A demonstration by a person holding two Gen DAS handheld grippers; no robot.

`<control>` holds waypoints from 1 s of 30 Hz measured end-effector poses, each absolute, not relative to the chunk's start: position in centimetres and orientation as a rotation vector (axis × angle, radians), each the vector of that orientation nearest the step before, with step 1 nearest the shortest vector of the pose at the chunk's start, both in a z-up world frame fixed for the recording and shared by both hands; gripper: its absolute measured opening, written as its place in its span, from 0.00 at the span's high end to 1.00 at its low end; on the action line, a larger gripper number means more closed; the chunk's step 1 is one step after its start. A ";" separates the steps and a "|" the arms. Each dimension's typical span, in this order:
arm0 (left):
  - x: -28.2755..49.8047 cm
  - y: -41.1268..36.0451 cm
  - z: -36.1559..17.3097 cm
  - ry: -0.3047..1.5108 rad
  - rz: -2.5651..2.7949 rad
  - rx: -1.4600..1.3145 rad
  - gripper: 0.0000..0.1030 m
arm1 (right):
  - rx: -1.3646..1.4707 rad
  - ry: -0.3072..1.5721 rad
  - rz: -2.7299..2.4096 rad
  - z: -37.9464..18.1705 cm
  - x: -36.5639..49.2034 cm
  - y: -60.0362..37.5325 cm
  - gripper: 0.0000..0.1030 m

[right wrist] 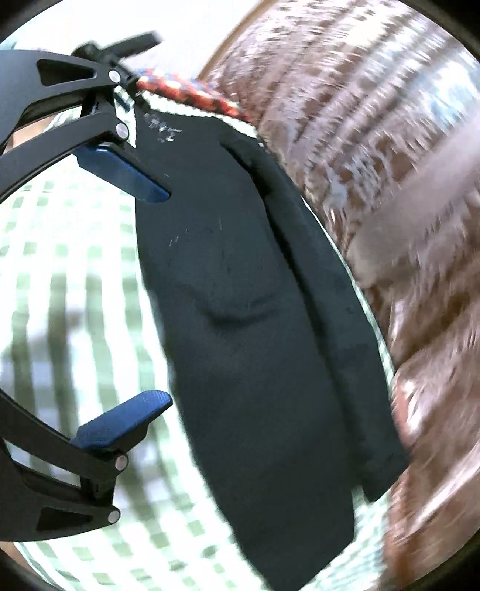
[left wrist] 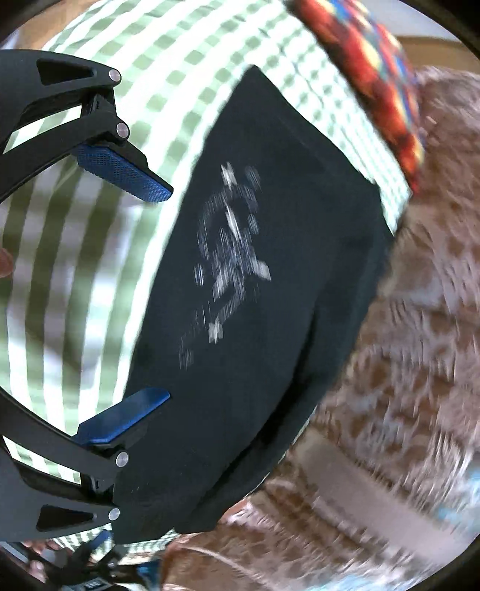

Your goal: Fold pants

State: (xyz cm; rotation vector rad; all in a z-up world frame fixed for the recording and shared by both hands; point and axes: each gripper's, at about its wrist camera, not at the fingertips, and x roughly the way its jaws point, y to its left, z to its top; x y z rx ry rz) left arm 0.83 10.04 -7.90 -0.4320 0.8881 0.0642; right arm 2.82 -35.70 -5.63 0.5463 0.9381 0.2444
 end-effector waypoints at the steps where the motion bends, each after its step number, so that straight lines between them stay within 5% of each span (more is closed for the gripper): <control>1: 0.6 11.6 -8.4 0.898 0.083 -0.476 0.03 | 0.598 0.951 0.249 -6.1 2.6 -37.0 0.02; 5: -0.4 16.7 -9.8 0.890 0.121 -0.694 0.03 | 0.822 0.973 0.305 -8.1 2.1 -40.5 0.03; 8: -0.8 19.6 -10.1 0.829 0.125 -0.860 0.04 | 0.910 0.971 0.343 -8.9 2.5 -41.1 0.15; 9: -0.7 20.4 -10.2 0.814 0.132 -0.903 0.08 | 0.920 0.981 0.358 -9.3 3.0 -40.8 0.22; 13: 0.4 22.1 -10.6 0.800 0.164 -0.973 0.23 | 0.886 0.996 0.342 -9.9 4.8 -39.4 0.23; 16: 1.8 22.7 -10.9 0.792 0.178 -0.986 0.43 | 0.866 0.992 0.317 -10.1 6.0 -39.1 0.26; 17: 2.1 22.8 -11.3 0.793 0.188 -0.977 0.59 | 0.850 0.990 0.304 -10.4 6.4 -39.1 0.30; 18: 2.5 22.9 -11.5 0.800 0.200 -0.963 0.77 | 0.830 0.991 0.286 -10.6 6.8 -39.1 0.45; 20: 2.9 23.0 -11.7 0.816 0.211 -0.945 0.87 | 0.802 1.008 0.259 -11.2 7.7 -39.1 0.66; 22: 2.6 22.7 -11.2 0.808 0.214 -0.916 0.89 | 0.794 1.013 0.250 -11.5 8.0 -39.2 0.85; 24: 2.1 22.4 -10.4 0.803 0.214 -0.882 0.91 | 0.773 1.008 0.242 -11.2 7.8 -39.5 0.92; 30: -0.4 22.2 -6.7 0.802 0.175 -0.824 0.92 | 0.677 0.992 0.261 -9.0 5.4 -39.5 0.94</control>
